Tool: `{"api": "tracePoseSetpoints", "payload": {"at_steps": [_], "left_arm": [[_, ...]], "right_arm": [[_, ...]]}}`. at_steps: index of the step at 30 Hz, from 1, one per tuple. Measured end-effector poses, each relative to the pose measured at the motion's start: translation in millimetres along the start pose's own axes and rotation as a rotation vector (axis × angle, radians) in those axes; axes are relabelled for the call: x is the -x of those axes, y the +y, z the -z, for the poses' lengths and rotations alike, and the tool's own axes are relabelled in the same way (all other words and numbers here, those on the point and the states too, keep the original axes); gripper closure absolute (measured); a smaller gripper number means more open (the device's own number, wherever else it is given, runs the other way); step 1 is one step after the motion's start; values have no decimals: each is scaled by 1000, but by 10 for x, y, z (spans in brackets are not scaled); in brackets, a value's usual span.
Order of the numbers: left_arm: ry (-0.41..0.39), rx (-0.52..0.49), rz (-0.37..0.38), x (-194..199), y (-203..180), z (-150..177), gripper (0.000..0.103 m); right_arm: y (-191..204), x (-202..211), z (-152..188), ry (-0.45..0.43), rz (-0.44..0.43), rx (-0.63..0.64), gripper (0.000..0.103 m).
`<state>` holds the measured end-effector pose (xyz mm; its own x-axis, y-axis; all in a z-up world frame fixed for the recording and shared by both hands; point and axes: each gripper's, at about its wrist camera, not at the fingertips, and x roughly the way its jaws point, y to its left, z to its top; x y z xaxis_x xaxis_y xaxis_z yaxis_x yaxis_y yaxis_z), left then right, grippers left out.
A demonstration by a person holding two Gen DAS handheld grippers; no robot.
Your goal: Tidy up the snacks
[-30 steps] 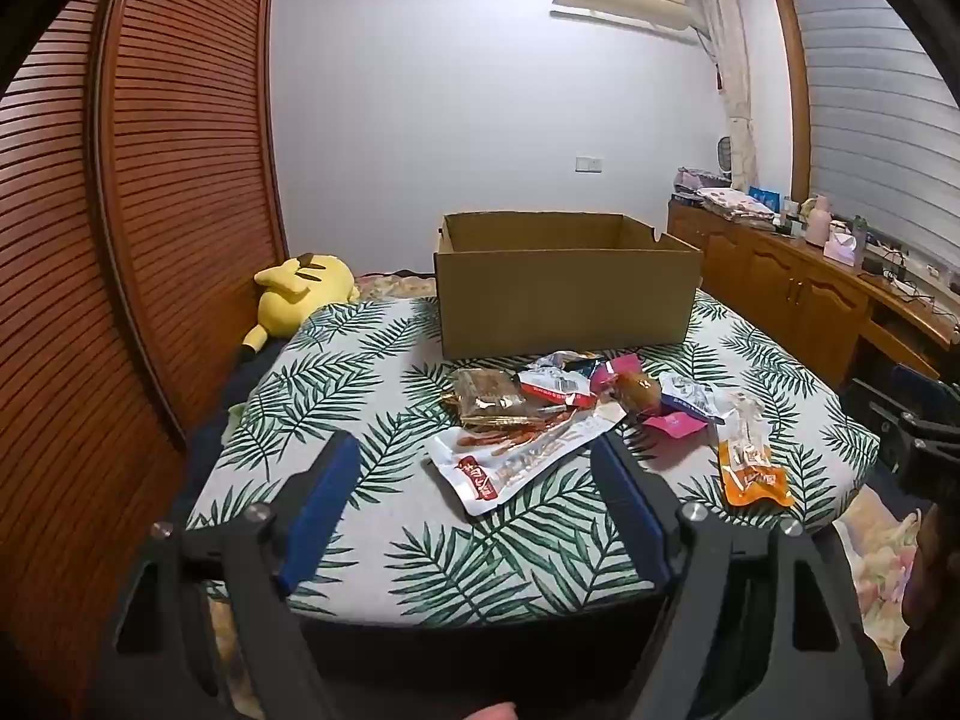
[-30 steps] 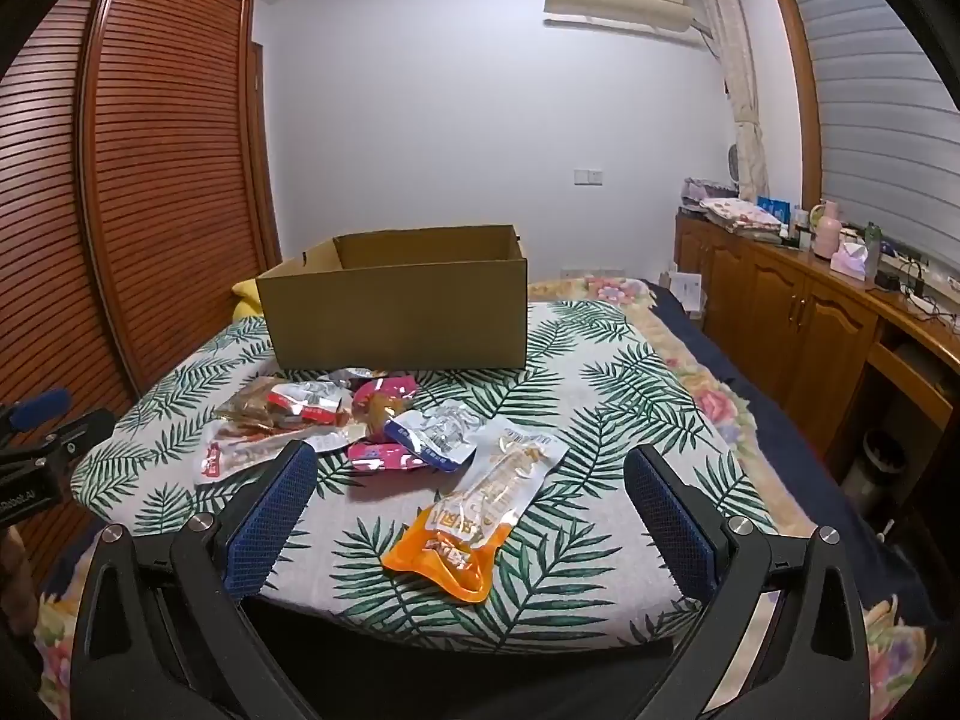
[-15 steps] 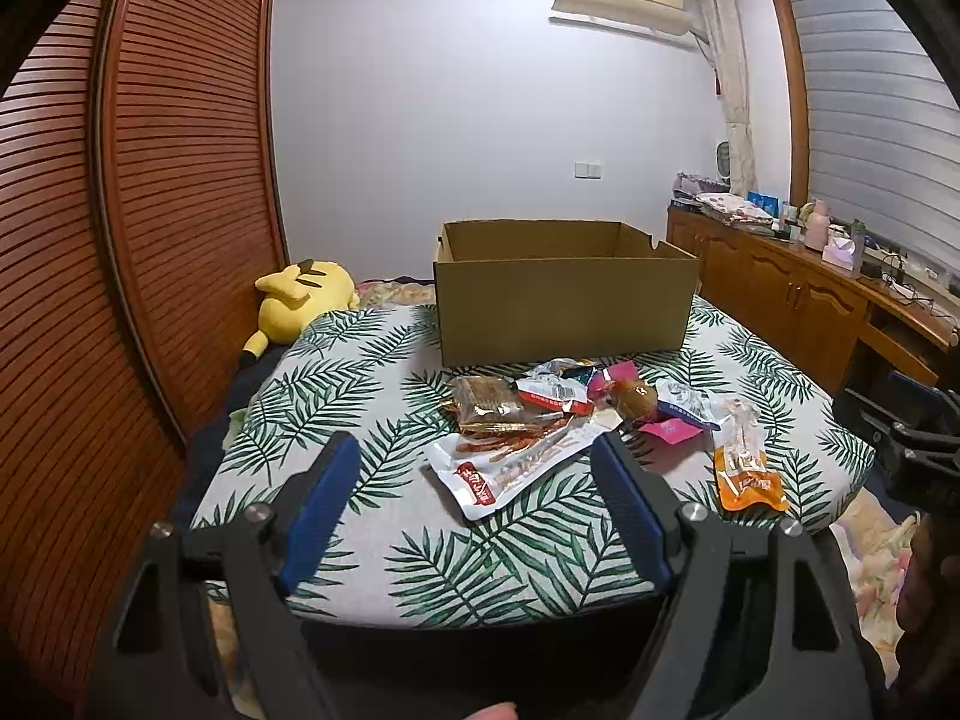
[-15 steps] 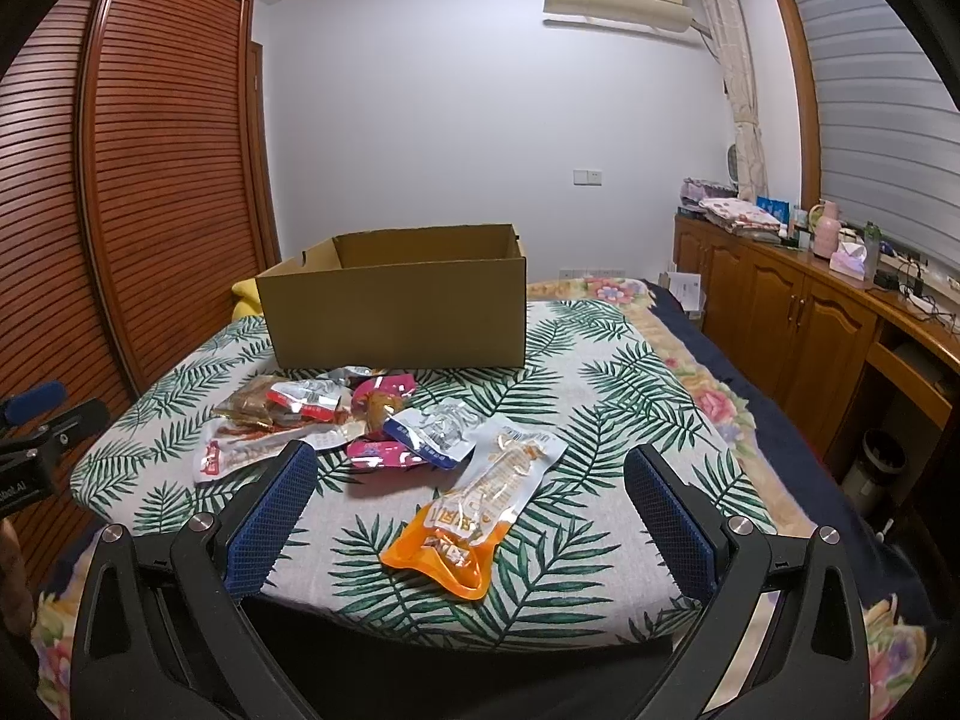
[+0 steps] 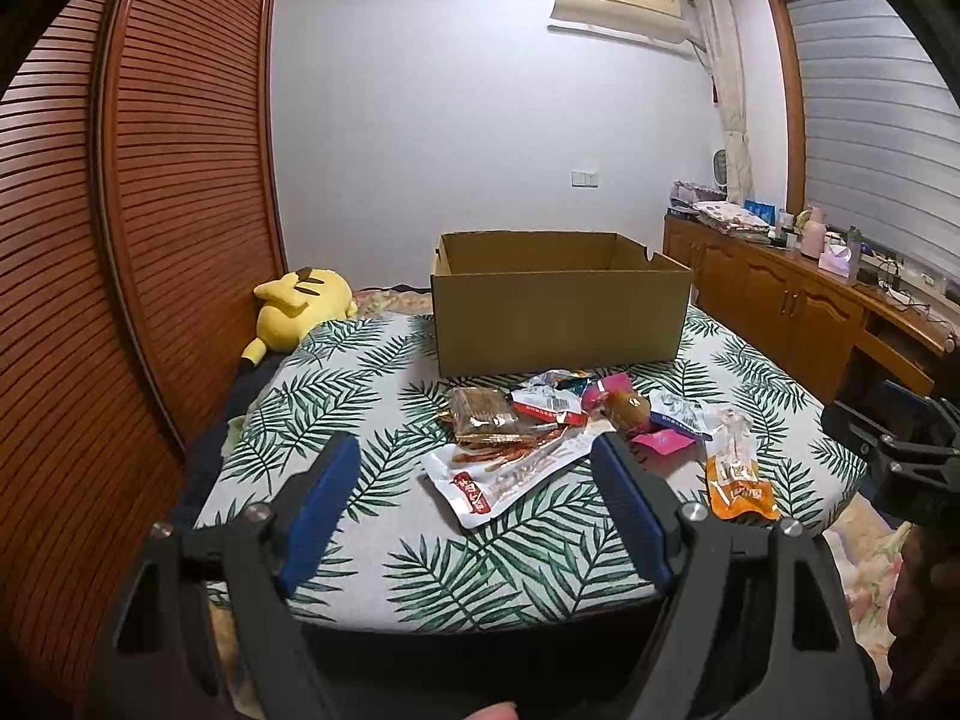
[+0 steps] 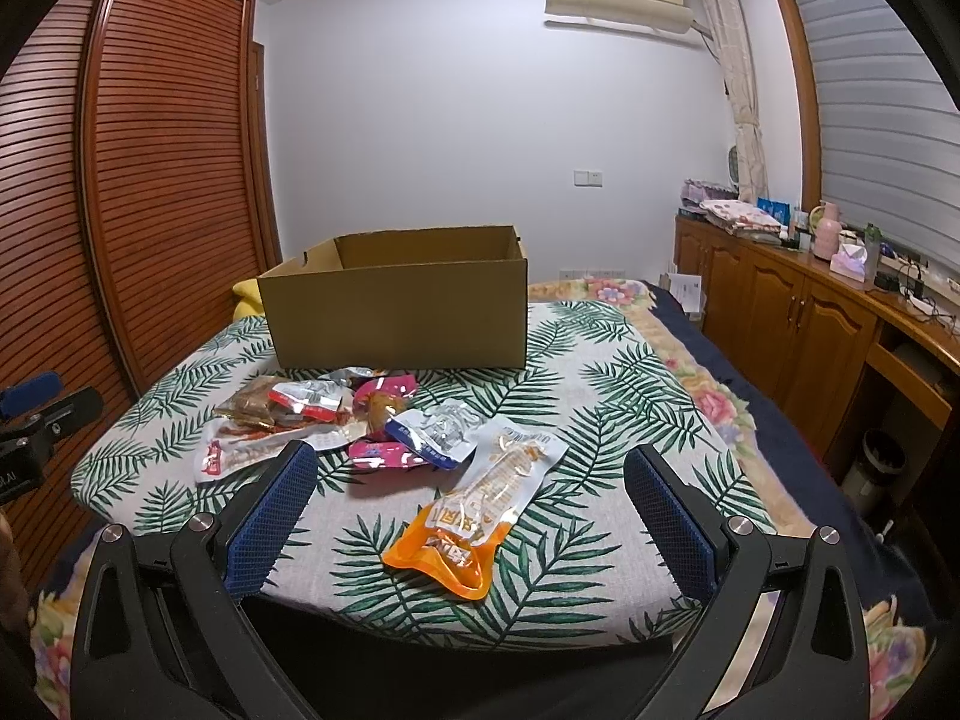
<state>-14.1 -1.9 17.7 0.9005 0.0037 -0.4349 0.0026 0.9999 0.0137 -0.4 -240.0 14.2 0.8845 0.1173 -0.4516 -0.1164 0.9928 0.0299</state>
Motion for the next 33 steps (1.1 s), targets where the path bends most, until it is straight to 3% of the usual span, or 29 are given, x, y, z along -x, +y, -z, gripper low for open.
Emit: {"api": "tracePoseSetpoints", "payload": {"at_steps": [33], "left_arm": [[0,2,5,3,-13,-15,23]], "right_arm": [[8,32,6,0,-4,5,0]]}}
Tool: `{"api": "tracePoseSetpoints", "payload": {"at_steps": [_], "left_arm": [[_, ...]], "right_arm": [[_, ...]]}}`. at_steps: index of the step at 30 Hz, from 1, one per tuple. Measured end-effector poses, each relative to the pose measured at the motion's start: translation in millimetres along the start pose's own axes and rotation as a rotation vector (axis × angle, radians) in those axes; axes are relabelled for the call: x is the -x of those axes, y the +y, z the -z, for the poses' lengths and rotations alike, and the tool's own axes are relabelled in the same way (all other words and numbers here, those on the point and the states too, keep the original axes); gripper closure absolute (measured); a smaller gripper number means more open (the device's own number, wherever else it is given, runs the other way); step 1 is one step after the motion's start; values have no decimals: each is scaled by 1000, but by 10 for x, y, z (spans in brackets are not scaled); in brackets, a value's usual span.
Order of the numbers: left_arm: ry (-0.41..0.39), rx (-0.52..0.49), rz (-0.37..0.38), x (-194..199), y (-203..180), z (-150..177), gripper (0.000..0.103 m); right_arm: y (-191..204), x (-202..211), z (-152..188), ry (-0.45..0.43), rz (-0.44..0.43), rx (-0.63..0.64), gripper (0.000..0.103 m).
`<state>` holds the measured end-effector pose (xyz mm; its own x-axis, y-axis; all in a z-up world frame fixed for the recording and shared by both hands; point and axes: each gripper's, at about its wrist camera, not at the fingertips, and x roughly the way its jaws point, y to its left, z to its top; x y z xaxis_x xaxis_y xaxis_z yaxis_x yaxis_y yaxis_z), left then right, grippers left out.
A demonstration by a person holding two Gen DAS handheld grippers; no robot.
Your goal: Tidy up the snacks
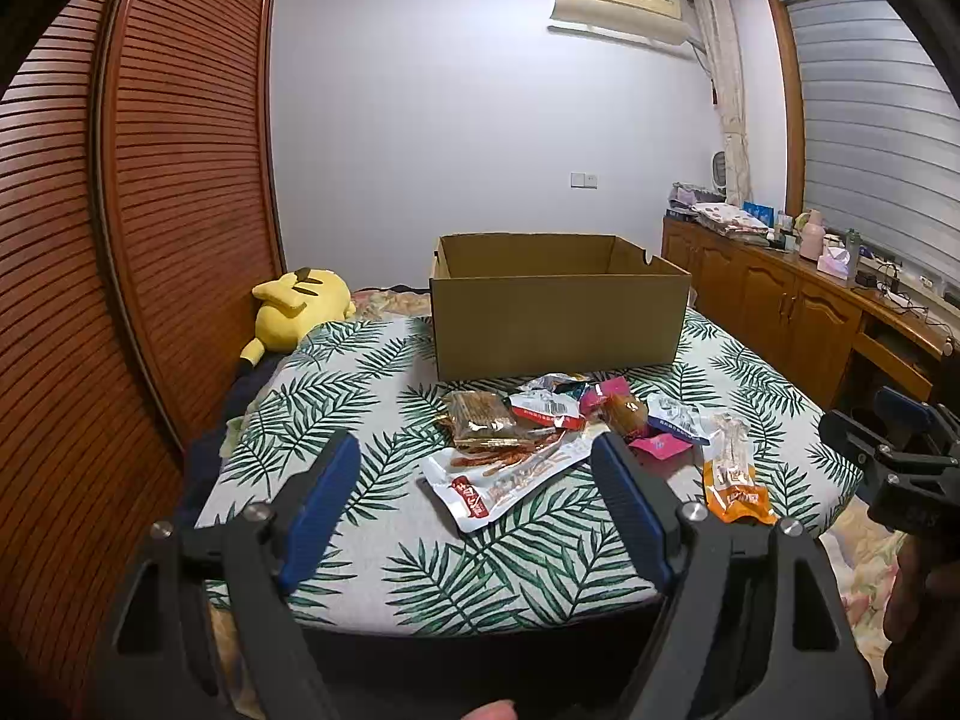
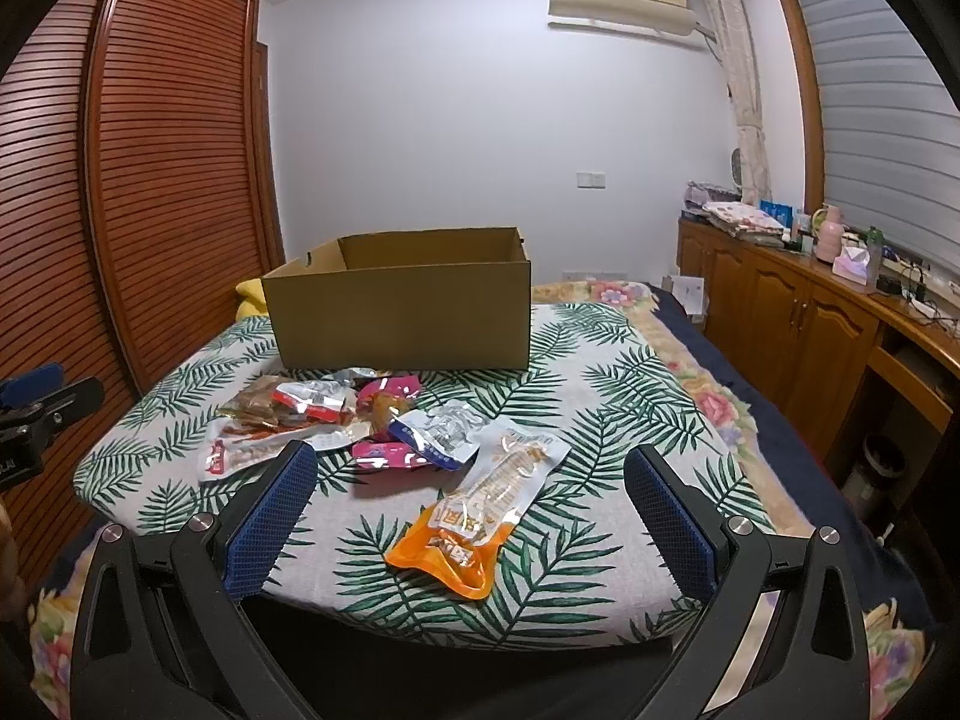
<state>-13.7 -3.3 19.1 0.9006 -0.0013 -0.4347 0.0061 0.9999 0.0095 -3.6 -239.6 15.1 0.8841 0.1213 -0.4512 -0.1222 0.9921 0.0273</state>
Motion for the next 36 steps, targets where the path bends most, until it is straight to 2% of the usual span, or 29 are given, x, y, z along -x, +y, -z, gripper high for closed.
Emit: {"api": "tracePoseSetpoints", "payload": {"at_steps": [9,15,18,29,34,36], "left_arm": [[44,1,8,-144,1,-3,23],[109,40,31,-391,120,-20,23],[131,41,12,-519,169,-44,23],[185,-45,21,-915,296,-136,23],[216,-87,14,-1122,303,-195,23],[230,-95,34,-1200,301,-197,23]], "right_arm": [[25,-150,15,27,-17,17,0],[-11,-361,29,60,-40,30,0],[-38,-465,23,80,-55,37,1],[-198,-847,-4,176,-101,56,6],[-270,-1045,33,252,-131,47,8],[-283,-1112,53,276,-143,37,8]]}}
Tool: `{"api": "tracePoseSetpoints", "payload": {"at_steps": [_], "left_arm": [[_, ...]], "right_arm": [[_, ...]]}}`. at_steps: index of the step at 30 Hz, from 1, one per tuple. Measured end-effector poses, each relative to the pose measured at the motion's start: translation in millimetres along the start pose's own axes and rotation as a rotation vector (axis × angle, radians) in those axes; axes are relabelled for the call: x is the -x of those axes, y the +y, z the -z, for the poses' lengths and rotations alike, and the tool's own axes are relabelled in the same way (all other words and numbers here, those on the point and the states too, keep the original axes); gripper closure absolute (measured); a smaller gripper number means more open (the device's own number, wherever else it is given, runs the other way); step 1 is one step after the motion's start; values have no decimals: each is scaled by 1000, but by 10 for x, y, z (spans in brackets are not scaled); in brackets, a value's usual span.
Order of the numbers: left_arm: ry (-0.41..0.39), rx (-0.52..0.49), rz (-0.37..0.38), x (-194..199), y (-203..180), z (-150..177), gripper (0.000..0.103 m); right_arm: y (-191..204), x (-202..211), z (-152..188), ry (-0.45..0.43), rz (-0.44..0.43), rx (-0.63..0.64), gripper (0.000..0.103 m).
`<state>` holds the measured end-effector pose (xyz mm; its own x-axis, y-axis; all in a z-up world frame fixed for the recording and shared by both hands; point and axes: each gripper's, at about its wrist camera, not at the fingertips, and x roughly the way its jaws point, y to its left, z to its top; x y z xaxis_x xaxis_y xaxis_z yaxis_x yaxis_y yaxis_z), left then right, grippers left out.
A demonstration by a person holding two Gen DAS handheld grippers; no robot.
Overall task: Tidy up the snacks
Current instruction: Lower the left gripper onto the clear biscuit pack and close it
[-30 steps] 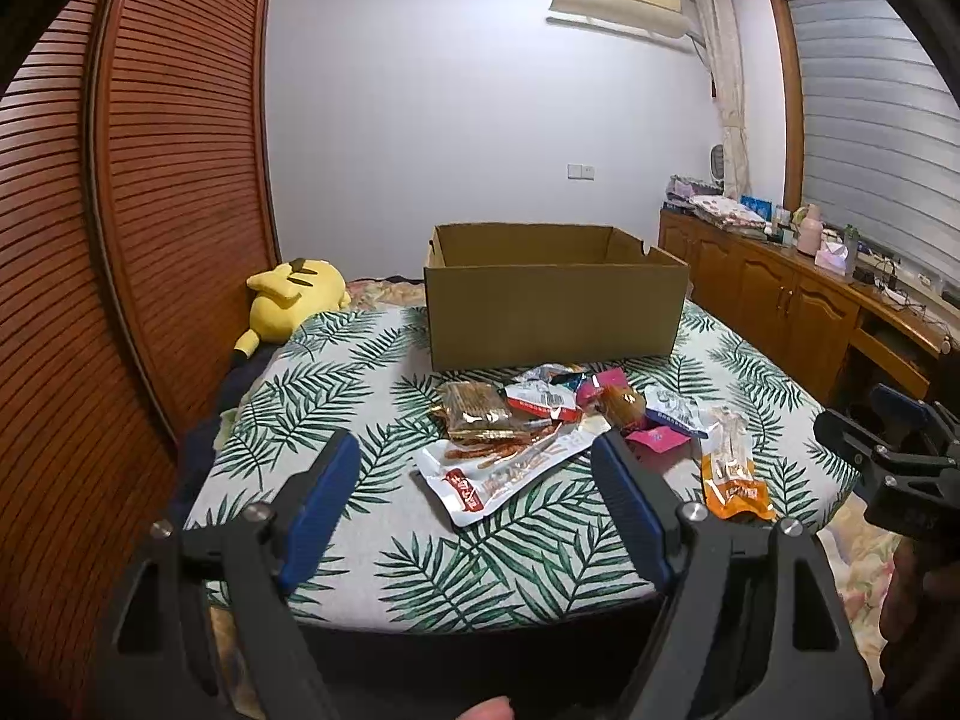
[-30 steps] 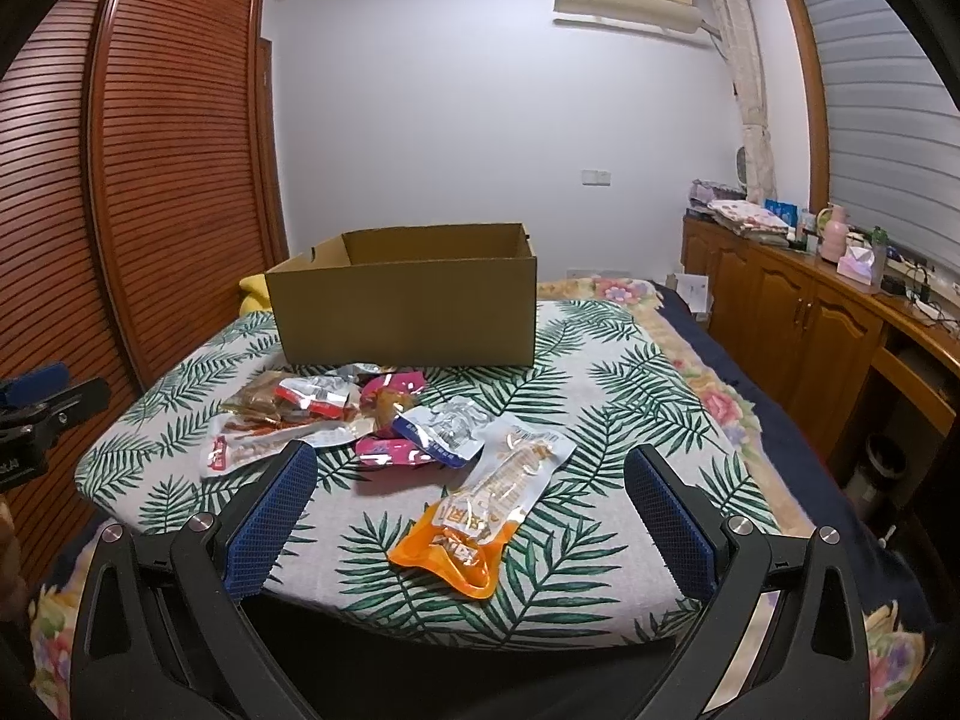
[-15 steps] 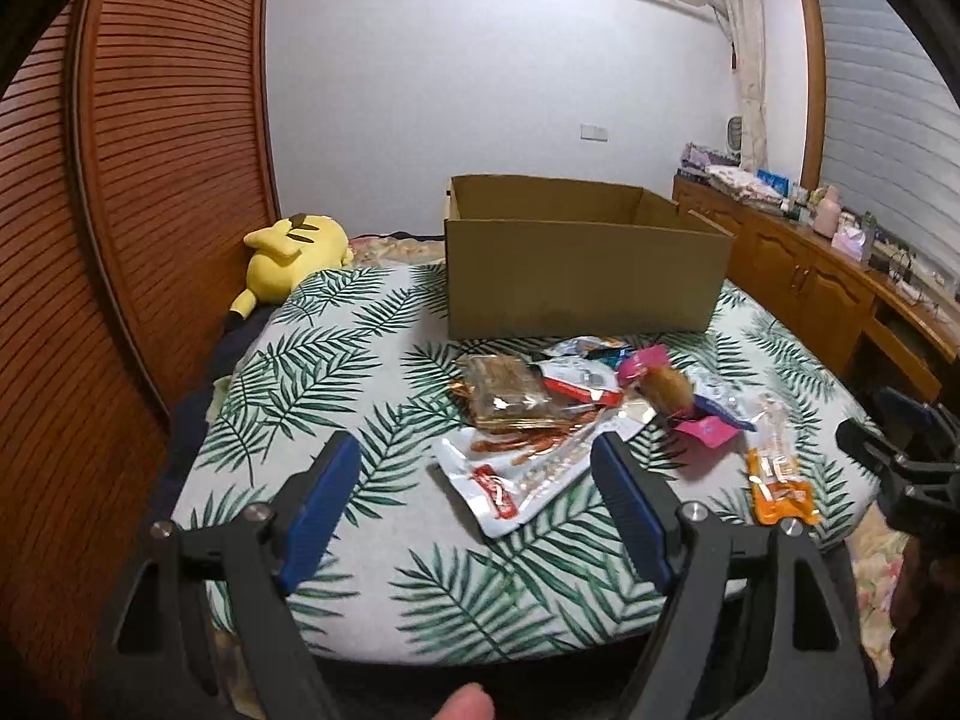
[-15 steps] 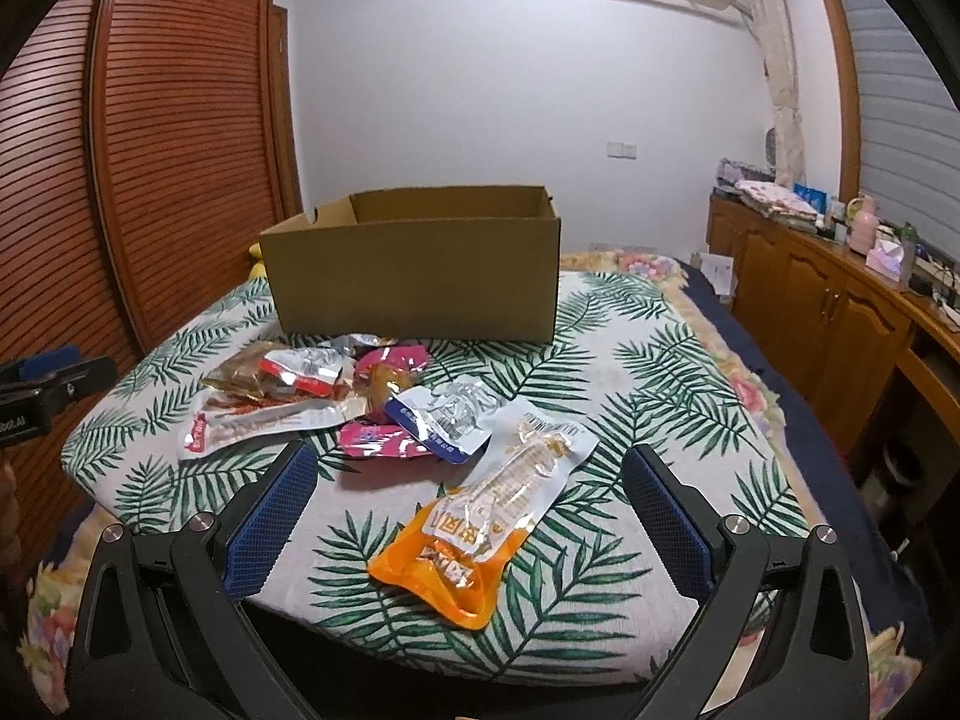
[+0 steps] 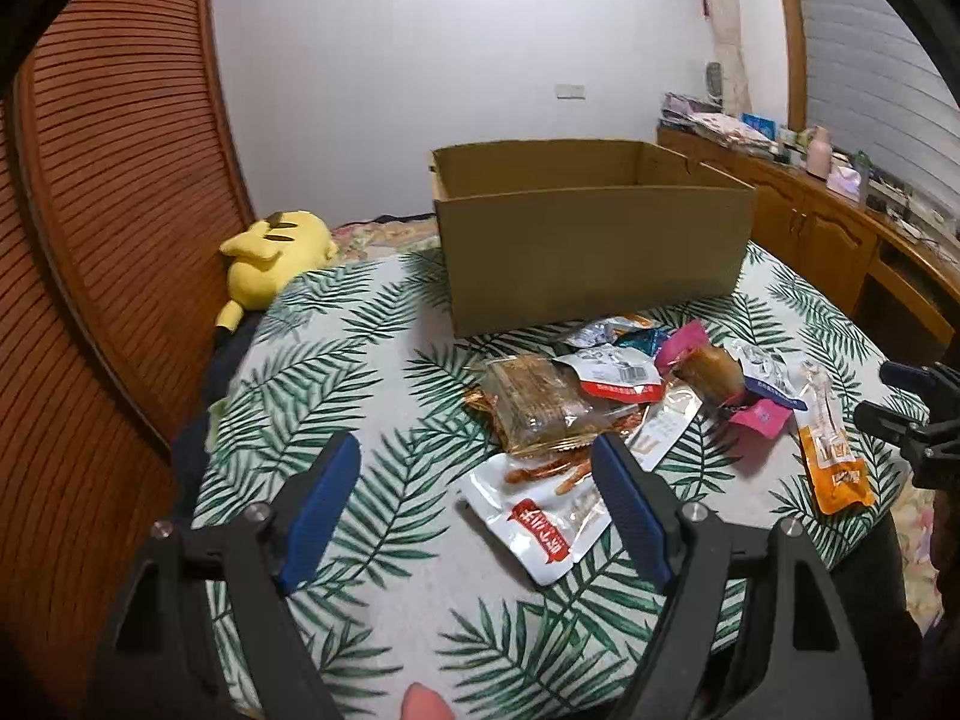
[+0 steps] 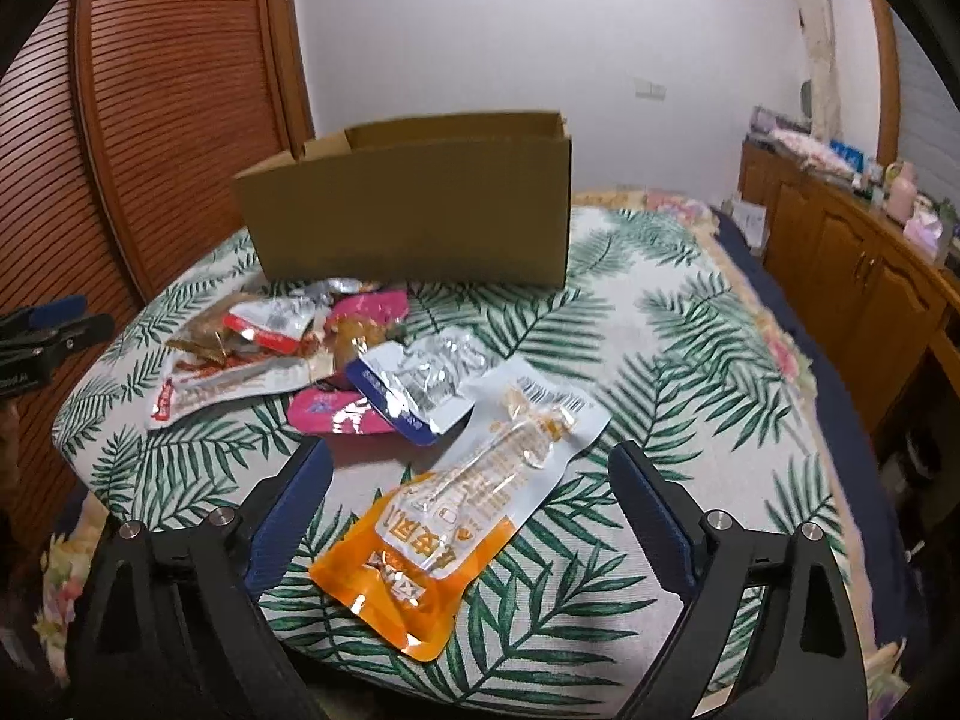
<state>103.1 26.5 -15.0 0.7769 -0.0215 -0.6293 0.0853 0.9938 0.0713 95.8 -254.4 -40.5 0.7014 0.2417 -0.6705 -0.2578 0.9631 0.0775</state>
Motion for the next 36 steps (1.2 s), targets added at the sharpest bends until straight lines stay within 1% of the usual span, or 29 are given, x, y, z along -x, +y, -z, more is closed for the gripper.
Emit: {"api": "tracePoseSetpoints", "payload": {"at_steps": [3,5,9,18,19,21,25,28,30,31,33,36], "left_arm": [[39,1,39,-143,9,-6,23],[56,6,91,-233,11,6,23],[80,16,131,-367,29,-9,23],[132,98,253,-767,41,-287,24],[141,103,260,-816,48,-314,24],[170,107,269,-927,54,-371,29],[243,78,259,-1108,48,-436,37],[286,21,258,-1166,4,-448,39],[295,-18,257,-1173,-39,-465,40],[303,-32,257,-1190,-61,-477,43],[335,-44,280,-1246,-107,-487,45],[357,-68,269,-1300,-135,-490,44]], "right_arm": [[-22,-112,0,34,0,-3,8],[-23,-174,6,53,4,1,9],[-56,-310,34,87,10,3,9],[-86,-523,23,125,4,-2,9],[-88,-542,20,129,4,-2,9],[-87,-573,21,134,3,2,9],[-64,-598,7,133,2,14,9],[-68,-589,6,129,-6,12,9],[-73,-586,11,127,-12,9,9],[-73,-585,11,125,-12,12,9],[-69,-592,11,123,-9,18,9],[-79,-596,7,121,-12,15,9]]}}
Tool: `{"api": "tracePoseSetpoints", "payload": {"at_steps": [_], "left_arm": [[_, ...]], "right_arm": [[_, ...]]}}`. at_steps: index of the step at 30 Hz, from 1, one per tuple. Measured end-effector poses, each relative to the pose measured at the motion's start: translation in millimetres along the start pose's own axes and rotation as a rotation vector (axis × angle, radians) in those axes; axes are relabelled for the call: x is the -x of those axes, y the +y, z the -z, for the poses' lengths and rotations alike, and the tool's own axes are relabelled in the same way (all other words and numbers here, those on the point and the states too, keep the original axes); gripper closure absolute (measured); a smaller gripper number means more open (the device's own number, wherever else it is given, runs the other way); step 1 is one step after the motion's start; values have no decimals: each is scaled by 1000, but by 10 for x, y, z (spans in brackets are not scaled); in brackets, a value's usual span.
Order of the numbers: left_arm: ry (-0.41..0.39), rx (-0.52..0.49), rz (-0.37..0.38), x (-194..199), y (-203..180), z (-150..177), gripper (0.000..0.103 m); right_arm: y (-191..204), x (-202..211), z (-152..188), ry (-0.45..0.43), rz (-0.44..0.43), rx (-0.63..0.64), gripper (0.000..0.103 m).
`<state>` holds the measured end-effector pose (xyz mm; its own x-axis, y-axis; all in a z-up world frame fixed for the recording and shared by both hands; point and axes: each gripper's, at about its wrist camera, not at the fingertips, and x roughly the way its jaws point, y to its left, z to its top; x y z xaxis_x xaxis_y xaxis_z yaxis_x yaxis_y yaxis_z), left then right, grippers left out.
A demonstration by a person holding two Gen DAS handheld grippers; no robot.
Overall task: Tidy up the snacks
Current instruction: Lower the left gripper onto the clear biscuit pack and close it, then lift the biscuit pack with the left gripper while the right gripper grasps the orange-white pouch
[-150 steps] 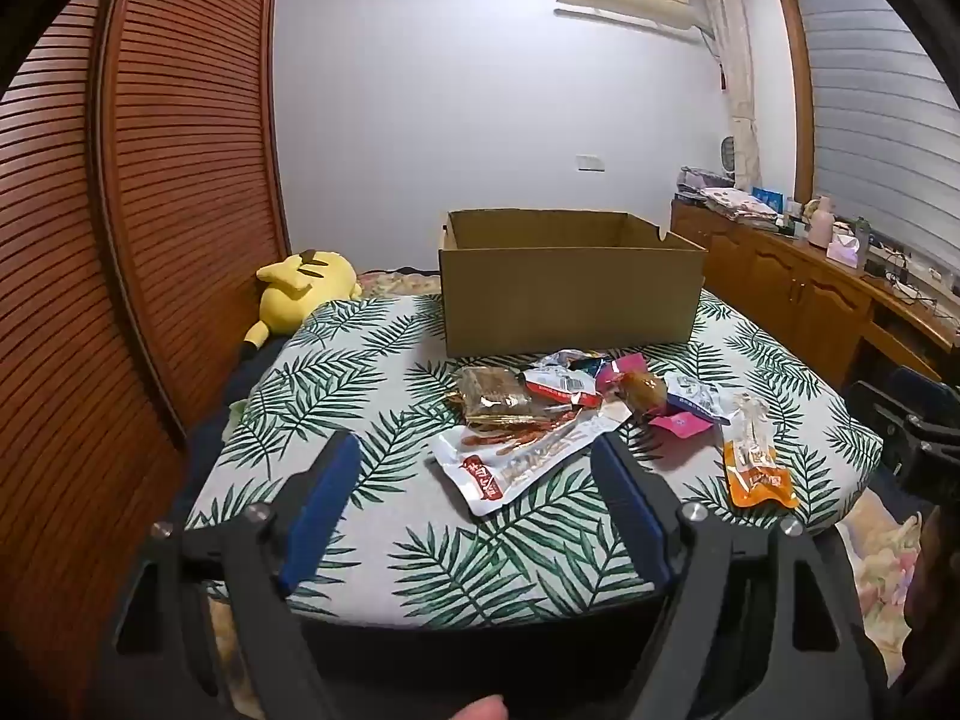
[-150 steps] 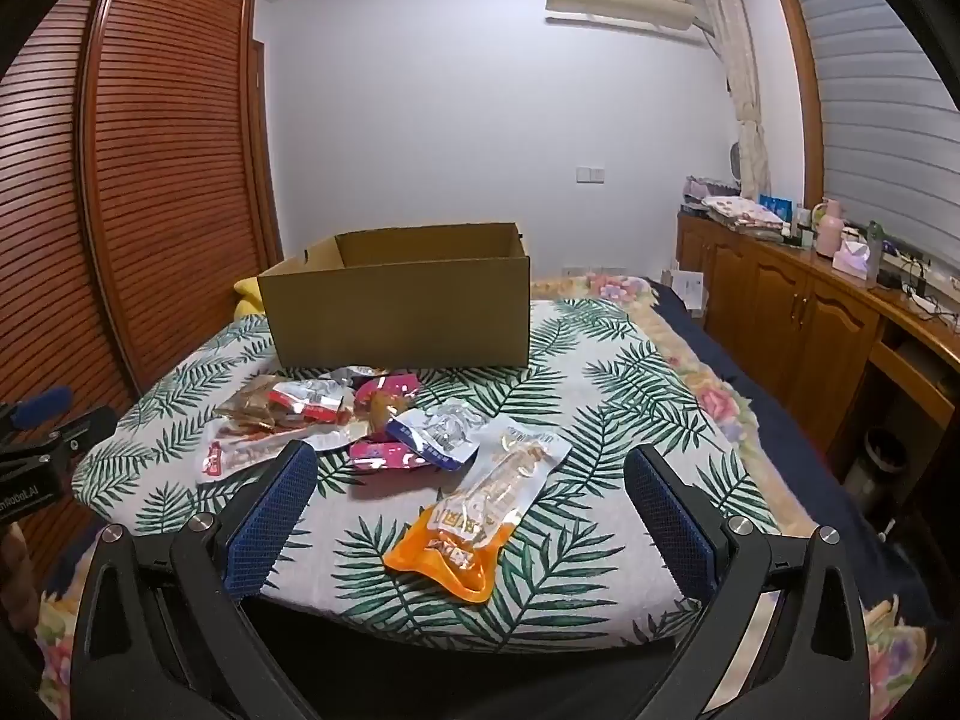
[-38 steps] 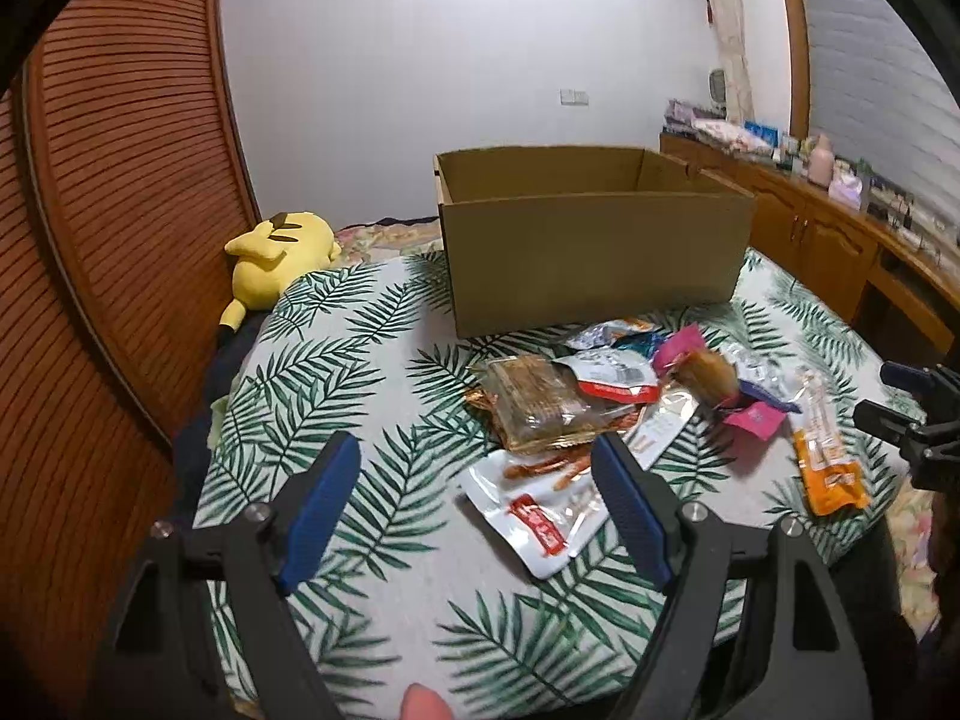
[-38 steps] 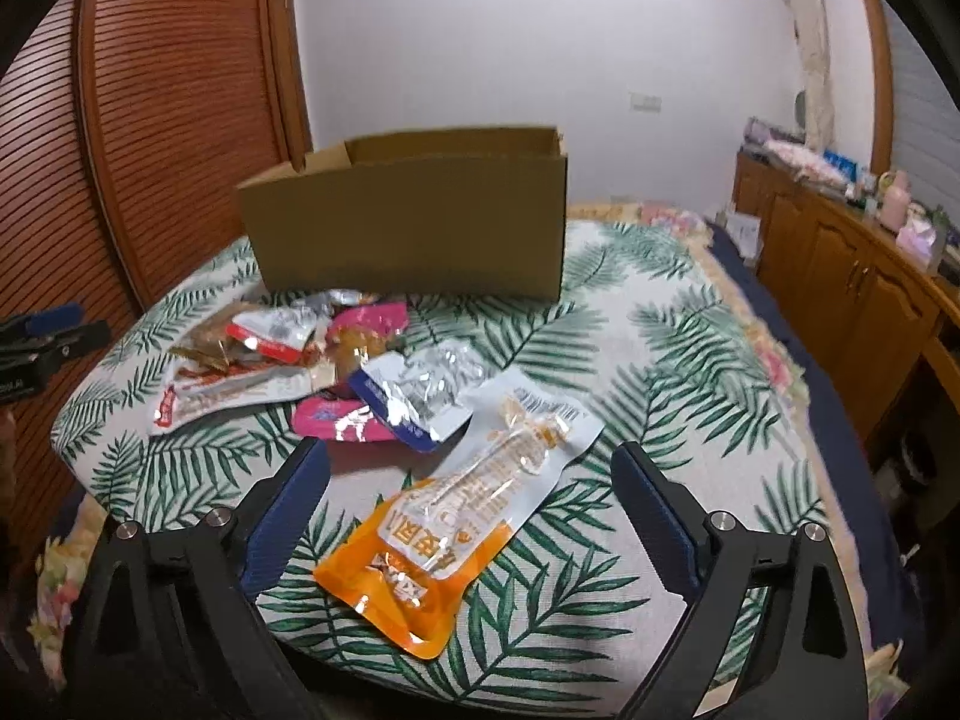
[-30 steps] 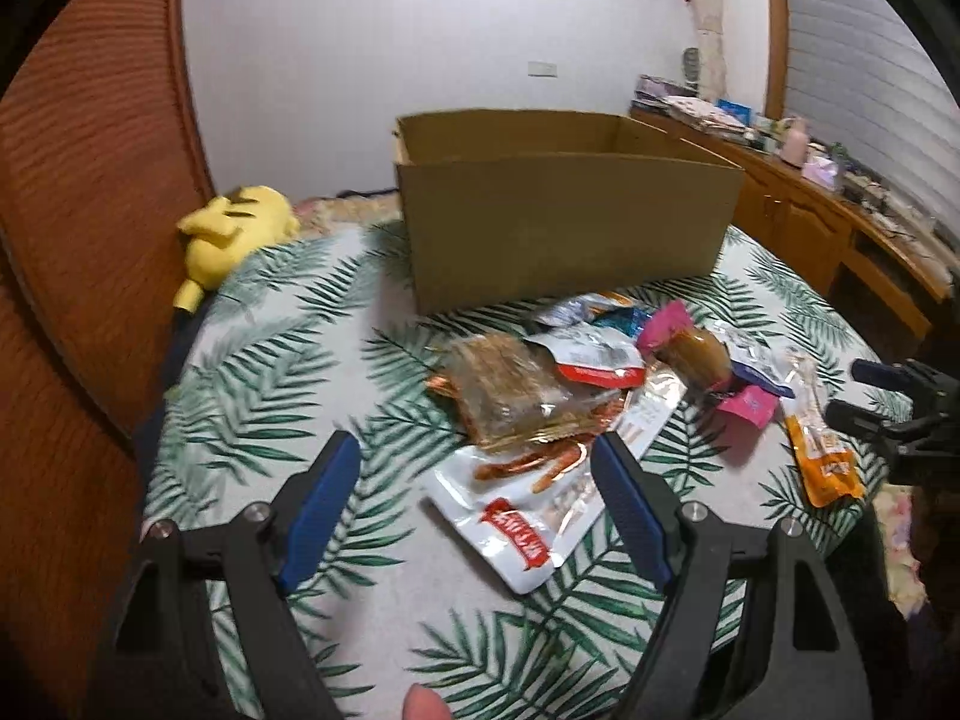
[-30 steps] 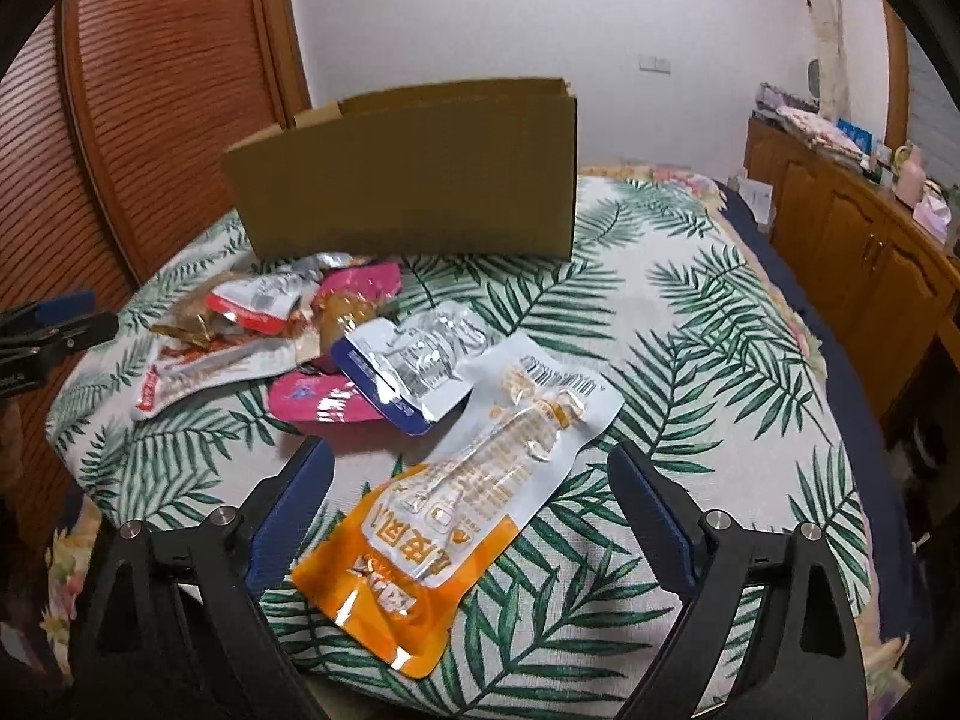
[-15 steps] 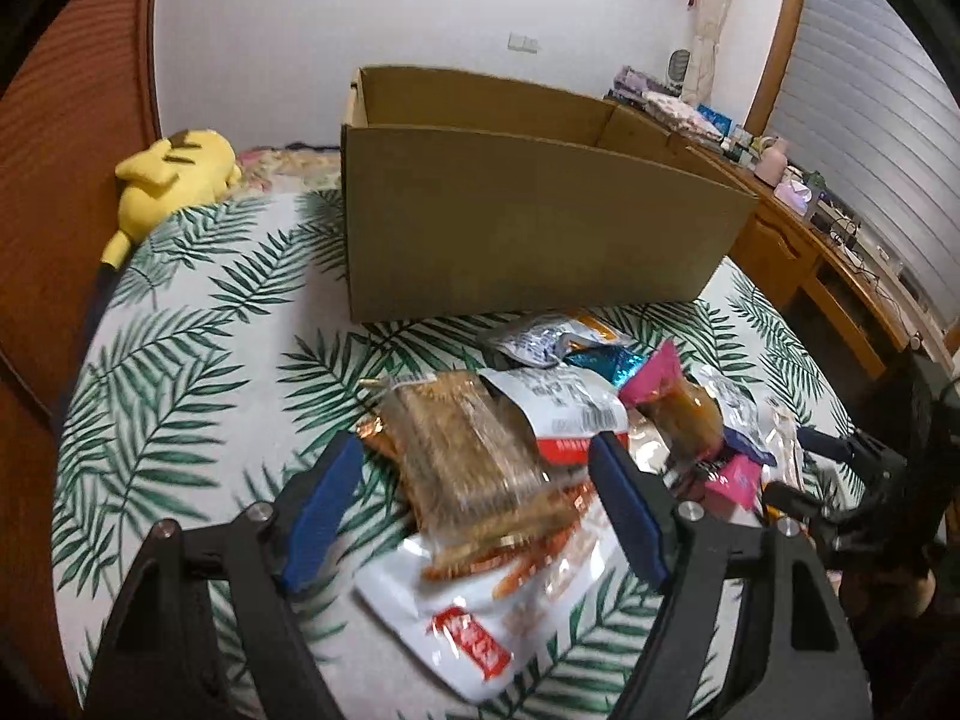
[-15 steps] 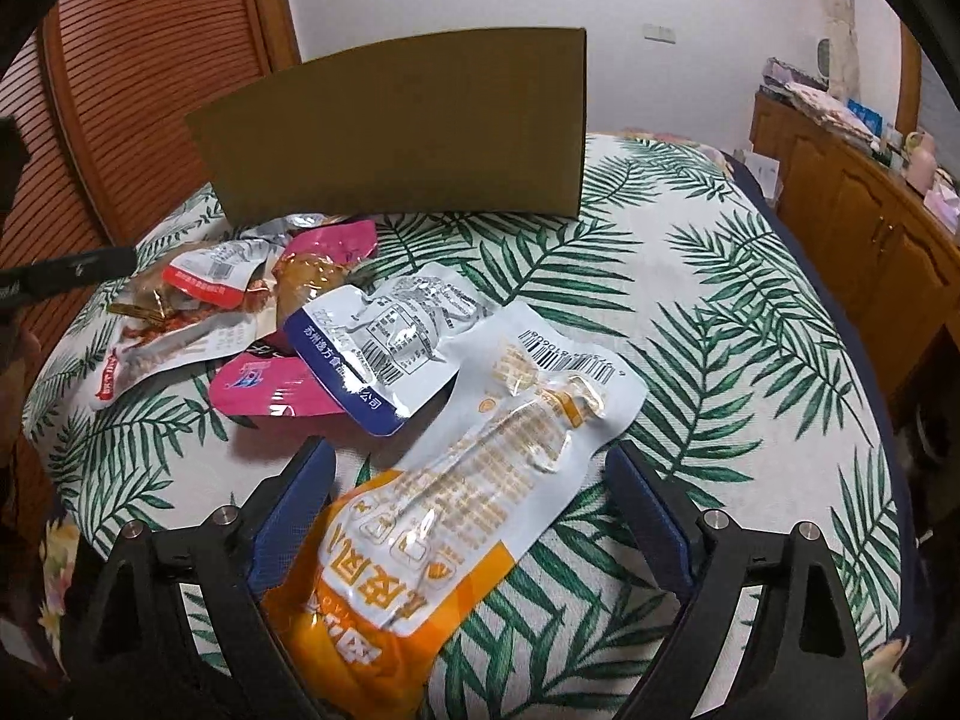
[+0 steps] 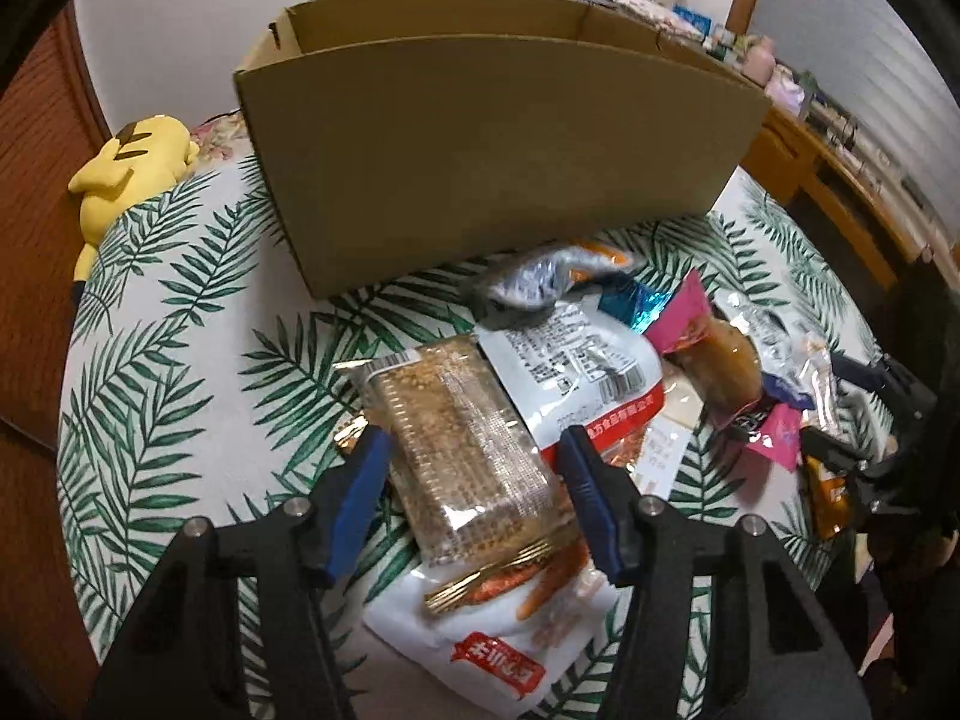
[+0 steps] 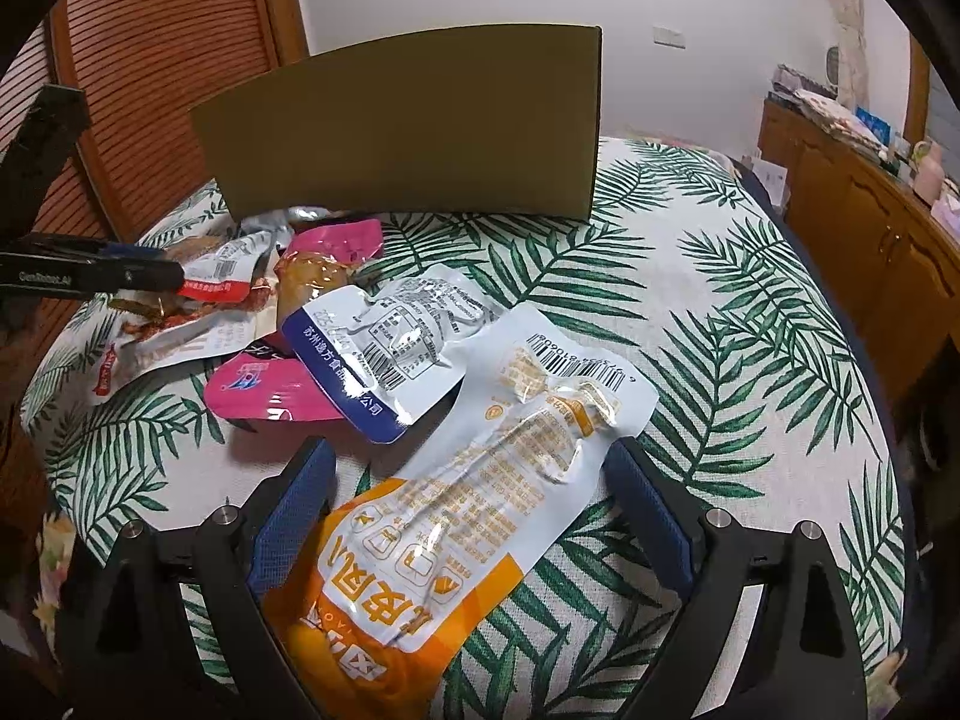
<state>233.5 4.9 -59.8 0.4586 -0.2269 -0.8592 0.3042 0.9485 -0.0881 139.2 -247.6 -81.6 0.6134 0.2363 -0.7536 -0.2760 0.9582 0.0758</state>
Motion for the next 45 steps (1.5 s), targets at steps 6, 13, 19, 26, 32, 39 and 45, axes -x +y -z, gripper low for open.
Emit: {"api": "tracePoseSetpoints", "payload": {"at_steps": [6,13,19,26,32,39,45], "left_arm": [[45,20,18,-32,116,26,41],[44,49,11,84,281,84,39],[51,79,15,-13,370,38,39],[55,33,-9,-155,277,-116,39],[12,24,1,-108,339,-27,59],[-115,116,52,206,476,184,60],[-195,140,67,403,439,309,60]], "right_arm": [[4,5,16,-3,3,17,9],[14,-1,20,-4,-1,12,9],[14,-5,20,0,7,17,9],[16,-39,-22,14,22,11,8],[13,-81,-58,29,33,15,8],[22,-123,-84,48,66,35,8],[-35,-155,-112,63,82,31,8]]}}
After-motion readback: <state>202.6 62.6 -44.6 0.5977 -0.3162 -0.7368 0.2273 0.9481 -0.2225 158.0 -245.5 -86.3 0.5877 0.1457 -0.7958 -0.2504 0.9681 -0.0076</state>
